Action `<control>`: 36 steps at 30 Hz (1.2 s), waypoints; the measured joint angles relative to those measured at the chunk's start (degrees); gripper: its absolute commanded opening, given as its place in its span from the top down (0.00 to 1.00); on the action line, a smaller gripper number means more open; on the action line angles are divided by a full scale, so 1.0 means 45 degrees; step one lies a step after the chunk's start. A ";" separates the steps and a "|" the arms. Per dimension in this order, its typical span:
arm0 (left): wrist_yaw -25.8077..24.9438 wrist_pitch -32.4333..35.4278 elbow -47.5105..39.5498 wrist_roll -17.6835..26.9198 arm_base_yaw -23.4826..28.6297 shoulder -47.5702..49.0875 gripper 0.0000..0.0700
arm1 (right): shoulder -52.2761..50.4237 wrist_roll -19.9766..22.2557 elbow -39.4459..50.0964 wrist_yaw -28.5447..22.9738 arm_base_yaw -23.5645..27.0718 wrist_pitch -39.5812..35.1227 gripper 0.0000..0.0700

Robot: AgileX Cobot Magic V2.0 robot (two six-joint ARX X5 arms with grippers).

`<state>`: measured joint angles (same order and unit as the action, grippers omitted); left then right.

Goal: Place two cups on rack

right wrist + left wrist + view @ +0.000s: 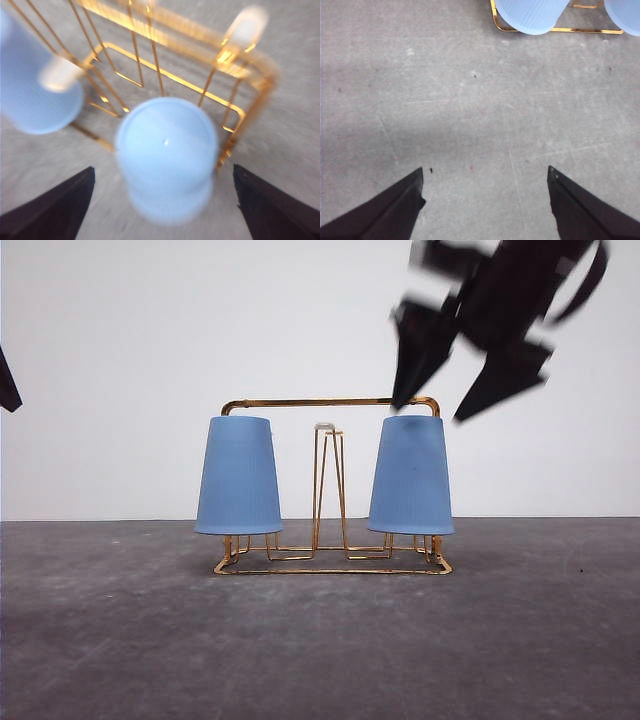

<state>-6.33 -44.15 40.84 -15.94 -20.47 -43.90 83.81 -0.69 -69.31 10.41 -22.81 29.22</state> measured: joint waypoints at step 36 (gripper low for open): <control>-0.0452 0.0711 0.0000 0.1809 0.0015 0.0052 1.00 | -0.8121 -0.3196 1.0193 0.0334 -0.0087 -0.4775 0.94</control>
<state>-8.36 -40.95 40.84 -7.81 -20.40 -43.67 47.27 -15.08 -23.44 11.91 -23.20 7.73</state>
